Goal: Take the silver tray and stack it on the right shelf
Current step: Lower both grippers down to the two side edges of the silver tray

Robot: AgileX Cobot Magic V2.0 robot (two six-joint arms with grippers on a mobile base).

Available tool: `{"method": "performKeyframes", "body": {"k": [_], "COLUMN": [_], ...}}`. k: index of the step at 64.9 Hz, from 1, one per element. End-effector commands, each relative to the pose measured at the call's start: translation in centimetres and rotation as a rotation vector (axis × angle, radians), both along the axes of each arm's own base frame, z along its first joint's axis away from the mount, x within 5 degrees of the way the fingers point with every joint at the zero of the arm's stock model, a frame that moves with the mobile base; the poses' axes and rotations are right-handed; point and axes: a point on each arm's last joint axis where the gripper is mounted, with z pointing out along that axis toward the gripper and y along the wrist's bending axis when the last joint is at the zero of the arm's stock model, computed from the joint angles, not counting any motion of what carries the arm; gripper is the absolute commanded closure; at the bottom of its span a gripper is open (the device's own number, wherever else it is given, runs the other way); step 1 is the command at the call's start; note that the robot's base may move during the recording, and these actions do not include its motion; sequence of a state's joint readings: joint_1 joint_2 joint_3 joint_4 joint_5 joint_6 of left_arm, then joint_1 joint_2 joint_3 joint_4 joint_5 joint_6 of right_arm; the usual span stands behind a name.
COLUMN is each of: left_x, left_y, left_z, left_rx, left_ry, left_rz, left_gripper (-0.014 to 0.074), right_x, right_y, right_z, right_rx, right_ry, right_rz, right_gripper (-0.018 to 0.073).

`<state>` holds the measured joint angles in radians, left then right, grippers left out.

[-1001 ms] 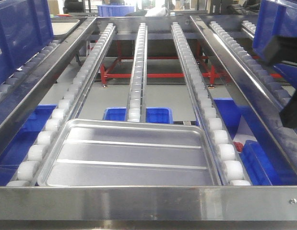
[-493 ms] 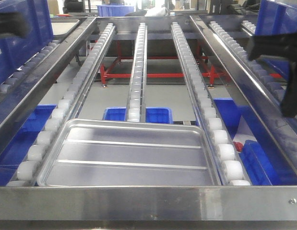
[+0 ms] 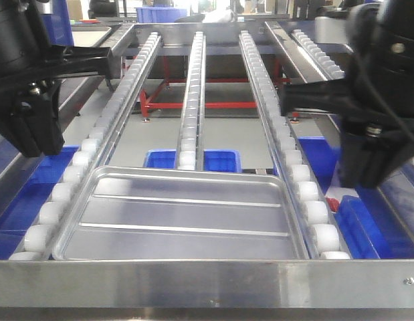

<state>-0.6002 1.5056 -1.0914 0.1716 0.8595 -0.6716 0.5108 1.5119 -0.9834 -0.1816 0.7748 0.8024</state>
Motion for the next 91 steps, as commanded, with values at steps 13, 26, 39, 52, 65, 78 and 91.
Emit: {"method": "performKeyframes", "body": {"k": [13, 26, 39, 52, 65, 78, 91], "left_x": [0.3, 0.7, 0.7, 0.3, 0.7, 1.9, 2.1], "left_y": [-0.4, -0.9, -1.0, -1.8, -2.3, -3.2, -2.8], "left_z": [1.3, 0.0, 0.0, 0.1, -0.4, -0.8, -1.7], "left_rx": [-0.03, -0.004, -0.015, -0.024, -0.01, 0.007, 0.094], "left_ry": [-0.056, -0.018, -0.02, -0.026, -0.011, 0.008, 0.048], "left_rz": [-0.001, -0.012, -0.011, -0.042, -0.033, -0.029, -0.031], "left_gripper": [0.0697, 0.0697, 0.0697, 0.0696, 0.0696, 0.0697, 0.0697], "right_x": [1.2, 2.0, 2.5, 2.7, 2.9, 2.9, 2.9], "right_y": [1.4, 2.0, 2.3, 2.4, 2.5, 2.5, 2.5], "right_z": [1.6, 0.7, 0.9, 0.9, 0.0, -0.7, -1.1], "right_rx": [0.065, 0.083, 0.112, 0.125, 0.11, 0.087, 0.077], "right_ry": [-0.029, -0.052, -0.104, -0.128, -0.099, -0.056, -0.039], "right_rz": [0.083, 0.087, 0.091, 0.094, 0.093, 0.09, 0.089], "right_gripper": [0.05, 0.05, 0.0501, 0.0501, 0.0501, 0.0501, 0.0501]}}
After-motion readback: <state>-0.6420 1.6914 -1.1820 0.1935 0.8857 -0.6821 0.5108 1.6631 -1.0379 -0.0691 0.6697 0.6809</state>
